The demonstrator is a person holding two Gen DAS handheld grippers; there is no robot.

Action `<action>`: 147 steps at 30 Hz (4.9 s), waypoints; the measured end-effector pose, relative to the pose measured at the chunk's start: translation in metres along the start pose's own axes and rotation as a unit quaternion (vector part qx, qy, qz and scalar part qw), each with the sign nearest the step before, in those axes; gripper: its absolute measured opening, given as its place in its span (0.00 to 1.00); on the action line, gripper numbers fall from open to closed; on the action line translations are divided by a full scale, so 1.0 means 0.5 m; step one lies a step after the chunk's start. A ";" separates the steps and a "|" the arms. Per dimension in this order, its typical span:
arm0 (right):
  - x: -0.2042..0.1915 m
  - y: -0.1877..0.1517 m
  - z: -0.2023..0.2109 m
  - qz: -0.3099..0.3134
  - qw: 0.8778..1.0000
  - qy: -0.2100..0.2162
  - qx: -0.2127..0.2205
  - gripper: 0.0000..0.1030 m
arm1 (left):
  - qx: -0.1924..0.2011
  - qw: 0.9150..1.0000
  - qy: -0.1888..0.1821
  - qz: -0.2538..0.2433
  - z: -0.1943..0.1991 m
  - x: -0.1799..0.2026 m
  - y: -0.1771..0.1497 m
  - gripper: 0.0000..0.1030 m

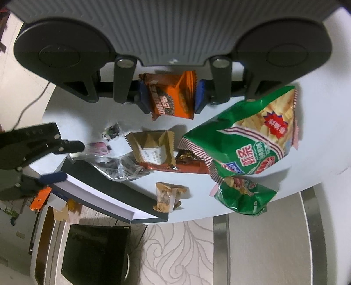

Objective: Organize snacks
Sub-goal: 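Lift the orange wafer packet with the left tool while the right tool lifts the pink candy packet, then carry both packets over the black box and open both tools to drop them, then grasp the tan cake packet with the left tool while the right tool grasps the figurine packet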

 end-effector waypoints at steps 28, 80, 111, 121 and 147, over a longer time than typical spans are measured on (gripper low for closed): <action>0.042 0.039 -0.075 -0.027 0.983 0.166 -0.066 0.39 | -0.004 1.000 0.005 0.011 -0.009 -0.003 -0.003 0.44; 0.167 0.044 0.061 -0.157 0.980 0.117 0.041 0.22 | 0.073 0.996 -0.038 -0.027 -0.041 0.165 0.235 0.39; 0.374 0.016 -0.147 -0.167 0.981 0.100 -0.027 0.22 | 0.035 0.999 -0.007 -0.022 -0.286 0.312 0.354 0.56; 0.366 0.016 -0.145 -0.174 0.982 0.077 -0.021 0.27 | 0.056 0.998 0.008 -0.035 -0.252 0.309 0.334 0.82; 0.194 0.050 0.013 -0.177 0.981 0.061 0.055 0.65 | 0.057 0.998 0.028 -0.012 -0.045 0.144 0.068 0.82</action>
Point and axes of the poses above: each gripper's, at about its wrist camera, not at the fingertips, and z roughly against the way its jaws point, x to its right, y to its top, the point moved 2 cm from there along -z, roughly the way its jaws point, and after that the axes turned 7 degrees about -x, right-handed, at the moved point
